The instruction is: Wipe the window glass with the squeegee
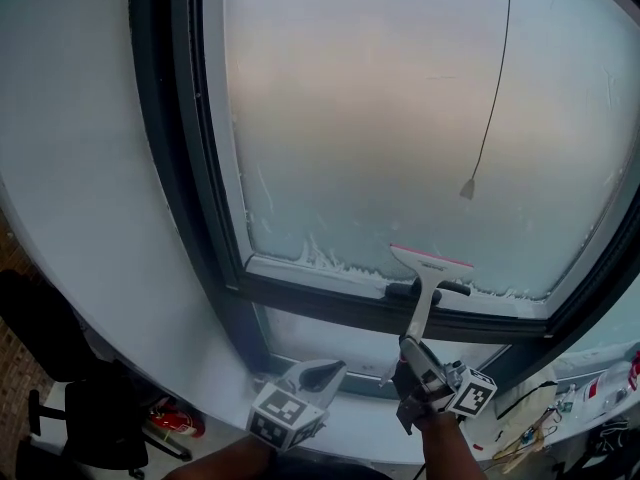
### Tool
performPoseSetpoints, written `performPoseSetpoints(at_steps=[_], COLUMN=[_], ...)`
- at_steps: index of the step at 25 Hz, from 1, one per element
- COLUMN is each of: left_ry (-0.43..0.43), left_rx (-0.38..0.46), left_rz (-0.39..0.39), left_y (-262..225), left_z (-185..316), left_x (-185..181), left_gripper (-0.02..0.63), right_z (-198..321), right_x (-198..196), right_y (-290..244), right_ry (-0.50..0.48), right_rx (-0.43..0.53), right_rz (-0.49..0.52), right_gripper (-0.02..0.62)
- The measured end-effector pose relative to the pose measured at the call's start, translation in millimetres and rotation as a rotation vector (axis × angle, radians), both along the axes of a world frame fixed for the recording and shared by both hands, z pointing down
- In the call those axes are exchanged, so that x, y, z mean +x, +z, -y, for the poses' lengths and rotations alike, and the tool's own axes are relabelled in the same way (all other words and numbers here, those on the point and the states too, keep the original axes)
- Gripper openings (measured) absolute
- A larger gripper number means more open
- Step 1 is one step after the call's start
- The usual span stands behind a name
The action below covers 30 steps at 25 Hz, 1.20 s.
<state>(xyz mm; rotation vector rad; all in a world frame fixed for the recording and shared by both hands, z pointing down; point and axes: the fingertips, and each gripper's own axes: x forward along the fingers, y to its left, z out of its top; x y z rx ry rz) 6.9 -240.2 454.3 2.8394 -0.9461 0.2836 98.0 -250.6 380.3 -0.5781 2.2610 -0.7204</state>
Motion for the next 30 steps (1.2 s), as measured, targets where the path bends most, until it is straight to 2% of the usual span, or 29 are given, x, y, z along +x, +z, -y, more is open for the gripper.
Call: performPoseSetpoints(at_steps=[10, 19, 23, 30], left_ry=[-0.012, 0.015, 0.040, 0.061], left_rx=[0.006, 0.010, 0.005, 0.004], left_rz=[0.003, 0.005, -0.005, 0.016], left_y=[2, -7, -11, -5], left_z=[-14, -21, -21, -25], left_x=[30, 22, 16, -10], left_gripper=[0.001, 0.001, 0.001, 0.001], right_z=[-3, 7, 20, 34], right_x=[79, 76, 73, 54], right_y=[-94, -186, -211, -218], right_ry=[-0.023, -0.037, -0.084, -0.045], right_rx=[0.203, 0.370, 0.375, 0.375], right_rz=[-0.002, -0.078, -0.058, -0.105], right_gripper=[0.092, 0.092, 0.092, 0.092])
